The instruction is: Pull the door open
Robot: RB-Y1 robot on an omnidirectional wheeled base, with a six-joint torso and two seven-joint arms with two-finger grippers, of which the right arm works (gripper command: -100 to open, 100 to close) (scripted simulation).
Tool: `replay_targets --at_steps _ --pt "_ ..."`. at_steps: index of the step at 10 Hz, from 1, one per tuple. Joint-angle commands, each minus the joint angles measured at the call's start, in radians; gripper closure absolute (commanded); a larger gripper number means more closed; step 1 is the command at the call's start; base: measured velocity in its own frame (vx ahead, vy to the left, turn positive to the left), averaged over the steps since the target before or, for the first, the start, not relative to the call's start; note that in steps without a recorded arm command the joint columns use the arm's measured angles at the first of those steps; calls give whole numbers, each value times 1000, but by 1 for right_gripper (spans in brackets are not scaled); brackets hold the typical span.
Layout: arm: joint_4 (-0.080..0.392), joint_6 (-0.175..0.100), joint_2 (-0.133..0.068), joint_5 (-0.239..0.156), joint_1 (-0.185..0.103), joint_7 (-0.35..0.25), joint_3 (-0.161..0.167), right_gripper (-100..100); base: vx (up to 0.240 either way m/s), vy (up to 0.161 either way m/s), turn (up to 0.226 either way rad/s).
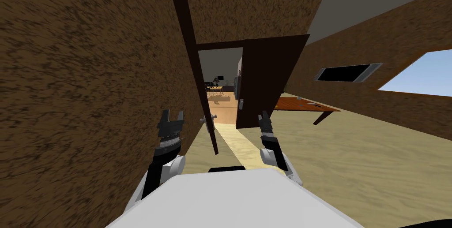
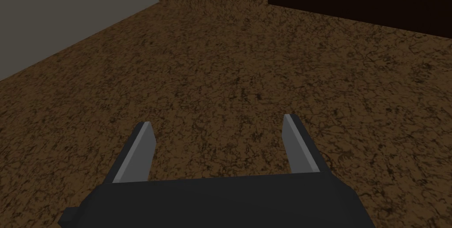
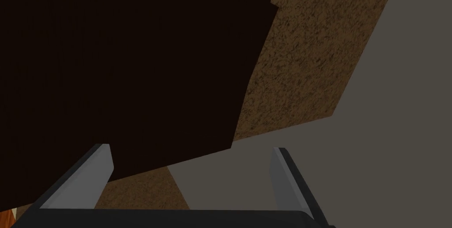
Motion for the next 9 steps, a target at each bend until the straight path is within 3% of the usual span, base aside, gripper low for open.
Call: replay_targets --at_steps 1,3,4,6,7,9 --pt "34 -2 -6 0 -18 0 -14 -100 65 -36 42" --pt "101 1 -16 4 -64 6 -50 -100 68 -25 95" --pt "105 1 -16 4 -64 6 -50 -100 51 -24 41" --pt "172 3 -26 8 -115 12 -88 -100 56 -40 114" --pt "182 3 -26 8 -115 12 -88 -100 60 -37 38" --pt "256 6 -35 13 -167 18 -128 -100 68 -35 102"
